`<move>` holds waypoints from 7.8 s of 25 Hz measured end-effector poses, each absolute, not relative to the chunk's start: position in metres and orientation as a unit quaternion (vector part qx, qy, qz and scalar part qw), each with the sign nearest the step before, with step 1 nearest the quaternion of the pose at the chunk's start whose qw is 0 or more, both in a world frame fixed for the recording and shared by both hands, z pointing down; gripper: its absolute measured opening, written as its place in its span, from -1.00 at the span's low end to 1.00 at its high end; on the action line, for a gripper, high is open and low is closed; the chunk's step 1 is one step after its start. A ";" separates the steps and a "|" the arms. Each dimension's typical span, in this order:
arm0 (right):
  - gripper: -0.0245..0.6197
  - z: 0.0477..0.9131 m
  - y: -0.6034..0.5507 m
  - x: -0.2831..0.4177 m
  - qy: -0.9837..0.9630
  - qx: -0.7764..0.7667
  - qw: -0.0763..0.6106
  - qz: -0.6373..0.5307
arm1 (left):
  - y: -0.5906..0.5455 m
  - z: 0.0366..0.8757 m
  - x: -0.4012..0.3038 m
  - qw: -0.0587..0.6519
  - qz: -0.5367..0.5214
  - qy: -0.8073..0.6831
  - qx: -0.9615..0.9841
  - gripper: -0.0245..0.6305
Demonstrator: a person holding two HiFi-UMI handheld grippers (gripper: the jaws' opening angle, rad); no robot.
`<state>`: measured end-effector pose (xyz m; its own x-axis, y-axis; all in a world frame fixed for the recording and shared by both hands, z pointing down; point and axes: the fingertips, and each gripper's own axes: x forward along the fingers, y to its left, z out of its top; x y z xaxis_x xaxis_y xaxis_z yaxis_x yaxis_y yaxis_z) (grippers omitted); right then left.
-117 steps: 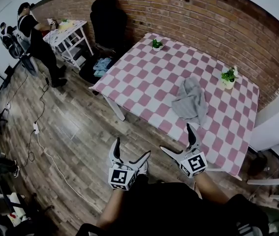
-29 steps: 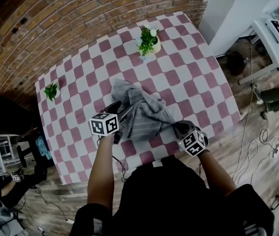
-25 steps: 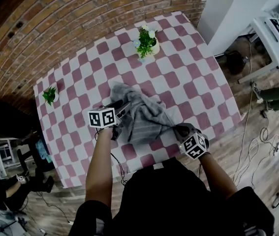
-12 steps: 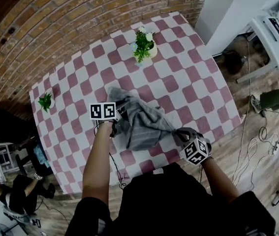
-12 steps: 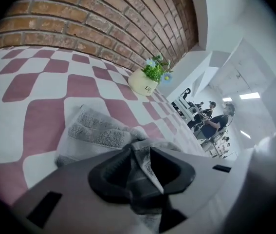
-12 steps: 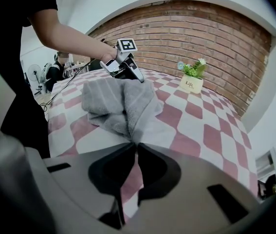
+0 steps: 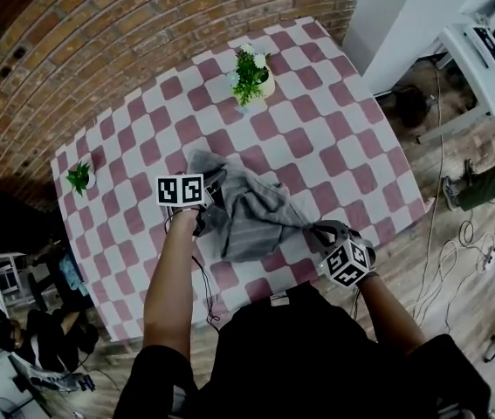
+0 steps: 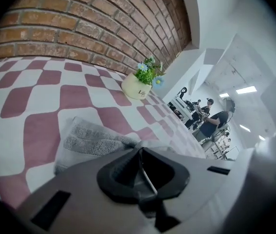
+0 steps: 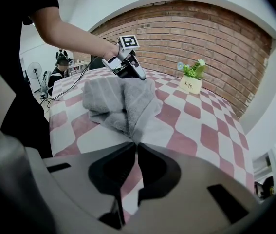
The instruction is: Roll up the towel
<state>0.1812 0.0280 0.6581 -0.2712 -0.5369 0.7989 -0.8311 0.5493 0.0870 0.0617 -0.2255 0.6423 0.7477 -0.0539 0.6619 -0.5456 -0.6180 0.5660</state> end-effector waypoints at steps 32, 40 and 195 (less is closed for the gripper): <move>-0.86 0.474 -0.068 0.178 -0.758 0.506 0.397 -0.113 | -0.200 0.446 -0.089 0.187 0.114 -0.347 0.912 -0.90; -0.86 0.465 -0.148 0.156 -0.771 0.482 0.389 -0.147 | -0.246 0.444 -0.123 0.152 0.123 -0.389 0.900 -0.90; -0.85 0.460 -0.052 0.072 -0.815 0.420 0.333 -0.221 | -0.049 0.474 -0.234 0.016 0.109 -0.485 0.868 -0.87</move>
